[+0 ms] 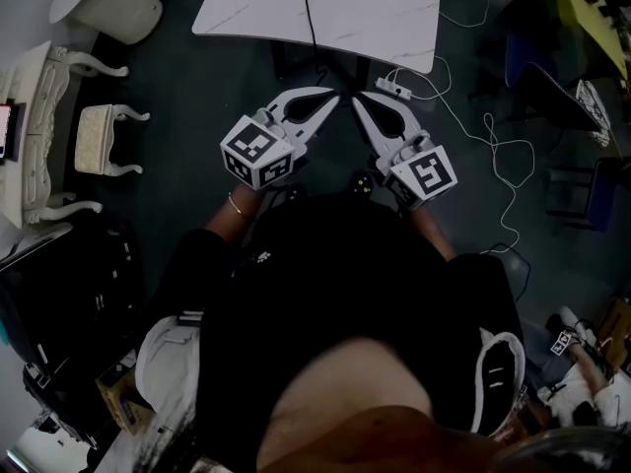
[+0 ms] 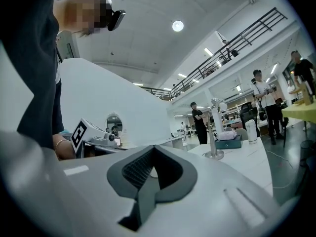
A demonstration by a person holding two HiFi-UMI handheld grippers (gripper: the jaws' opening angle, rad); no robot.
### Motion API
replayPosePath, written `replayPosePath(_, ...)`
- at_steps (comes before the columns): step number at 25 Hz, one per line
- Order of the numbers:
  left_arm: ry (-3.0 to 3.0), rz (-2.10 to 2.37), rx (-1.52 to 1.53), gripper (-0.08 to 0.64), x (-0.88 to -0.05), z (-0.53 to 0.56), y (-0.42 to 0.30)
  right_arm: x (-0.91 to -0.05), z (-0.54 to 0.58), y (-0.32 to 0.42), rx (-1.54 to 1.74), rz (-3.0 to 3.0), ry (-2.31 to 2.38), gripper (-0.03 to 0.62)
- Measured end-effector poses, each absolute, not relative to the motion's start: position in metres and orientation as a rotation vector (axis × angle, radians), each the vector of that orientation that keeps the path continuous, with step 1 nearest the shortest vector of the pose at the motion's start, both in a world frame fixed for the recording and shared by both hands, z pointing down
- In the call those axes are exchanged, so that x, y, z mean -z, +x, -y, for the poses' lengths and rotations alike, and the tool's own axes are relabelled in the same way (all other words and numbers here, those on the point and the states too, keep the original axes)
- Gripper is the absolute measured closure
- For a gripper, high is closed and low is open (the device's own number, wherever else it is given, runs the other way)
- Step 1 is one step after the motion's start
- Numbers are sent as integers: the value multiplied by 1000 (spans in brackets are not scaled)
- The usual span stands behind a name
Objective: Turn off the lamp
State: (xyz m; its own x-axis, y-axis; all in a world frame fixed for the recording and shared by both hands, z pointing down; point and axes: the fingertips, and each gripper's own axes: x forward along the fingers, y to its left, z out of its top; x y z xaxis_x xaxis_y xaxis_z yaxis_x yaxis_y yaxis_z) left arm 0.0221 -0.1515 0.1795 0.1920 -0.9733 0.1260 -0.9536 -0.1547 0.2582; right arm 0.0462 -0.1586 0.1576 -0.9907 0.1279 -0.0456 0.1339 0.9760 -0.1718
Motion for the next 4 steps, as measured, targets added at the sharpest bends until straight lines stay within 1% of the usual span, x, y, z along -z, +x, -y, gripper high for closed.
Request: replayPosePath(4,2180,1843,103,552,-180,149,18,-156,155,45,281,-3080,233,592)
